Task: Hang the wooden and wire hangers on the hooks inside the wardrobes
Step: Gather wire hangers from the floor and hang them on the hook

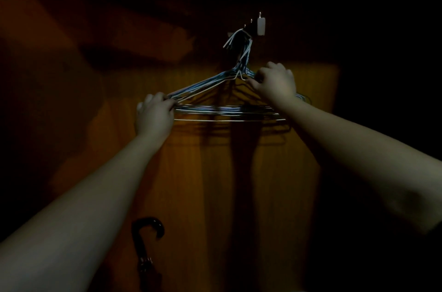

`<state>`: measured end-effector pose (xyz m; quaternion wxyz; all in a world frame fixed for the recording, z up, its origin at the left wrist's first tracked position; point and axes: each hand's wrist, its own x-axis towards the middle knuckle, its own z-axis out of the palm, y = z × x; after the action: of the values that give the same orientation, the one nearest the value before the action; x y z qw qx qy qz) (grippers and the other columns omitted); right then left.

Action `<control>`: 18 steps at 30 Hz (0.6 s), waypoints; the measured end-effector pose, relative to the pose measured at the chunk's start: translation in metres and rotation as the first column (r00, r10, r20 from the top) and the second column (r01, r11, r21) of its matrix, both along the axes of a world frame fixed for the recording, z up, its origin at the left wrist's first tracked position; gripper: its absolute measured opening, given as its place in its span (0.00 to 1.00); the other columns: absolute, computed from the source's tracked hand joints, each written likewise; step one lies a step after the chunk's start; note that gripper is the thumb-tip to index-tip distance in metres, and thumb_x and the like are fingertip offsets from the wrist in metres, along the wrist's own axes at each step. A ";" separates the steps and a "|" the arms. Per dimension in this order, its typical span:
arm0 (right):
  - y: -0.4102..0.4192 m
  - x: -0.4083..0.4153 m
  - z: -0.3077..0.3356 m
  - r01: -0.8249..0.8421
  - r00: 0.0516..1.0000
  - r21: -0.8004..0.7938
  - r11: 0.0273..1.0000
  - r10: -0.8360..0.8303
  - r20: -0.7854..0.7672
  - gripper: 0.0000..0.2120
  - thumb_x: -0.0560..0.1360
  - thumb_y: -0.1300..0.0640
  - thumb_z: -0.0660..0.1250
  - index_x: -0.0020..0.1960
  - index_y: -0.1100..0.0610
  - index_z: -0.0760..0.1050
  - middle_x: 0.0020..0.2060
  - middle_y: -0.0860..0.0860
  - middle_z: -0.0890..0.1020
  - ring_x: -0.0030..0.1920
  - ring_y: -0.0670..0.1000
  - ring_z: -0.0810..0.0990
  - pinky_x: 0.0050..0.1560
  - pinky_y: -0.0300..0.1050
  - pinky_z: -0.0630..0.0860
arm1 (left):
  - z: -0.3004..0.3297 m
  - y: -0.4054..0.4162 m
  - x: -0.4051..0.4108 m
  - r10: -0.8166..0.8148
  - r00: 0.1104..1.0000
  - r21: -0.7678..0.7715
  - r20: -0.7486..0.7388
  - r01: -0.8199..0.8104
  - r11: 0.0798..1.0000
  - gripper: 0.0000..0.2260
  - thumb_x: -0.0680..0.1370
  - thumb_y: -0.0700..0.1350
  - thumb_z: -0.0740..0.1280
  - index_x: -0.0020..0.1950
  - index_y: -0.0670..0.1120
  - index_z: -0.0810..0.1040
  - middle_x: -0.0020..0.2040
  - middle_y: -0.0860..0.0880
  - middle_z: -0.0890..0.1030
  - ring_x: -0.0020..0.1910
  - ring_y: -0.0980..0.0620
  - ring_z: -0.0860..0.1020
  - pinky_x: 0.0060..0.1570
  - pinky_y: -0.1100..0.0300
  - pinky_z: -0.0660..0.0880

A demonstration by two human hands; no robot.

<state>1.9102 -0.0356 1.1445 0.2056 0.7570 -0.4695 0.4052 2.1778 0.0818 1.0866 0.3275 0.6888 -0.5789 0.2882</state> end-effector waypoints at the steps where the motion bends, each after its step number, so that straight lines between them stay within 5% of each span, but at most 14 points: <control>1: 0.002 0.000 0.000 0.008 1.000 0.000 1.000 -0.008 -0.006 0.18 0.79 0.42 0.60 0.57 0.54 0.78 0.53 0.53 0.77 0.58 0.54 0.73 0.59 0.53 0.69 | 0.000 0.002 0.000 0.003 1.000 0.011 -0.006 -0.003 1.000 0.14 0.81 0.43 0.62 0.65 0.48 0.78 0.59 0.44 0.76 0.59 0.42 0.71 0.57 0.48 0.66; 13: 0.065 -0.011 -0.010 -0.004 1.000 0.112 0.994 0.005 -0.007 0.16 0.78 0.46 0.64 0.59 0.57 0.75 0.54 0.55 0.76 0.58 0.56 0.74 0.58 0.53 0.74 | -0.009 0.053 -0.018 -0.060 0.989 0.086 -0.133 0.071 0.994 0.15 0.81 0.46 0.60 0.67 0.46 0.75 0.62 0.44 0.74 0.64 0.43 0.70 0.63 0.45 0.67; 18: 0.115 -0.022 -0.047 -0.132 0.990 0.356 0.925 0.139 0.006 0.15 0.79 0.49 0.64 0.60 0.57 0.75 0.56 0.55 0.78 0.56 0.55 0.77 0.55 0.51 0.76 | -0.034 0.088 -0.041 -0.133 0.980 0.039 -0.148 0.140 0.989 0.14 0.79 0.45 0.62 0.63 0.44 0.77 0.61 0.43 0.75 0.63 0.42 0.70 0.61 0.47 0.65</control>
<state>1.8878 0.0795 1.0974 0.0413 0.8161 -0.4796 0.3196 2.1367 0.1693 1.0522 0.3704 0.6744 -0.6066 0.1999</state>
